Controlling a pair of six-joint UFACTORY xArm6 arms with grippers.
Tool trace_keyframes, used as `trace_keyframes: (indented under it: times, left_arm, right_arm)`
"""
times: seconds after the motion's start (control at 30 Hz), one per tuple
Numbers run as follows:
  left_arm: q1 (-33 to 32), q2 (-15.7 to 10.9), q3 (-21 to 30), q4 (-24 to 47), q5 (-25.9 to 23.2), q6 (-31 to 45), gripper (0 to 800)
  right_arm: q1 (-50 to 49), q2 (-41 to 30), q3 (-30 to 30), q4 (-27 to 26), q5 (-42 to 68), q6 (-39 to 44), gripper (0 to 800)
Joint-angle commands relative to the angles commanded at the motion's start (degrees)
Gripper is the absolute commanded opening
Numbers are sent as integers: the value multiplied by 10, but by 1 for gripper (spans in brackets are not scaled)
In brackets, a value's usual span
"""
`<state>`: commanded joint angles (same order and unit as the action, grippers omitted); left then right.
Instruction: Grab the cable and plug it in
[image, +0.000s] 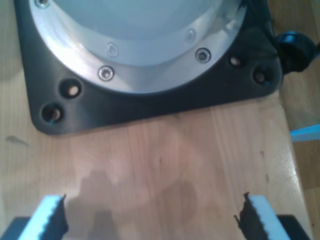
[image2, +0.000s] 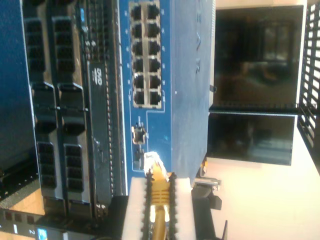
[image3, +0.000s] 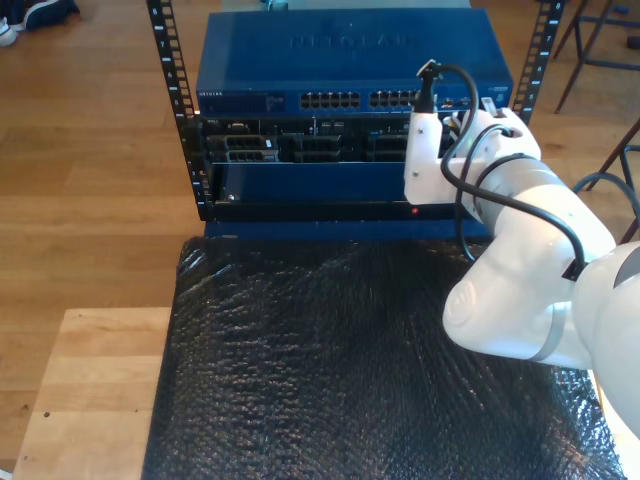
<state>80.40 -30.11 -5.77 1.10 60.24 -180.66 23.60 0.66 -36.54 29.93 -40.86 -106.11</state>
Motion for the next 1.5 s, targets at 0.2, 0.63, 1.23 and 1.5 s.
trace_keyframes:
  times: [0.2, 0.63, 1.23, 1.5]
  left_arm:
    - [0, 0, 0, 0, 0, 0, 800]
    - [0, 0, 0, 0, 0, 0, 800]
    - [0, 0, 0, 0, 0, 0, 800]
    - [0, 0, 0, 0, 0, 0, 800]
  right_arm:
    - [-6, 1, 3, 1, -14, 0, 0]
    - [-6, 122, -101, 4, -55, 2, 0]
    - [7, 207, -139, 6, -192, 8, 0]
    - [7, 236, -144, 4, -244, 38, 0]
